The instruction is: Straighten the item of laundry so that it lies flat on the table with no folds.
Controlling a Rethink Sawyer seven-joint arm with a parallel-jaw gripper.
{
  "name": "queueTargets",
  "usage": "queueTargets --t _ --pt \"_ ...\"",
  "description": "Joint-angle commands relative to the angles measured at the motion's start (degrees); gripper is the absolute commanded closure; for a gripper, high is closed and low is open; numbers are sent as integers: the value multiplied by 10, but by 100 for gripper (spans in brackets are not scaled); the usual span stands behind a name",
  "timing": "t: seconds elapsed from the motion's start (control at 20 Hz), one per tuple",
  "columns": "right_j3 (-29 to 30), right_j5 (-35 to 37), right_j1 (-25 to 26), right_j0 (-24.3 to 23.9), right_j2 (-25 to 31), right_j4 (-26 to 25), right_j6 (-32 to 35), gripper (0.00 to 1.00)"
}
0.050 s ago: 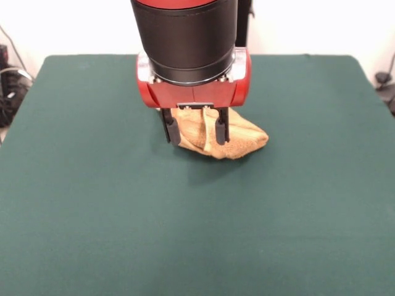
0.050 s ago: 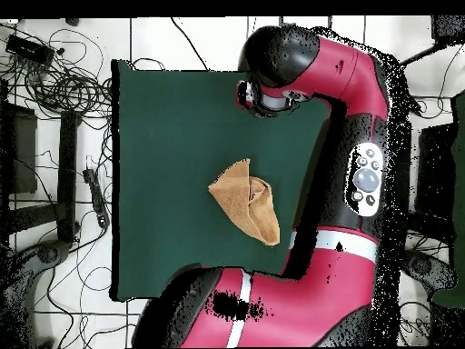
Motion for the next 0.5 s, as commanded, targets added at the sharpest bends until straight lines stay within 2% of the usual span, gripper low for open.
queueTargets --t 0.05,0.5 --pt "79 -11 -13 23 41 18 98 0" --pt "73 -6 -11 26 41 19 102 0"
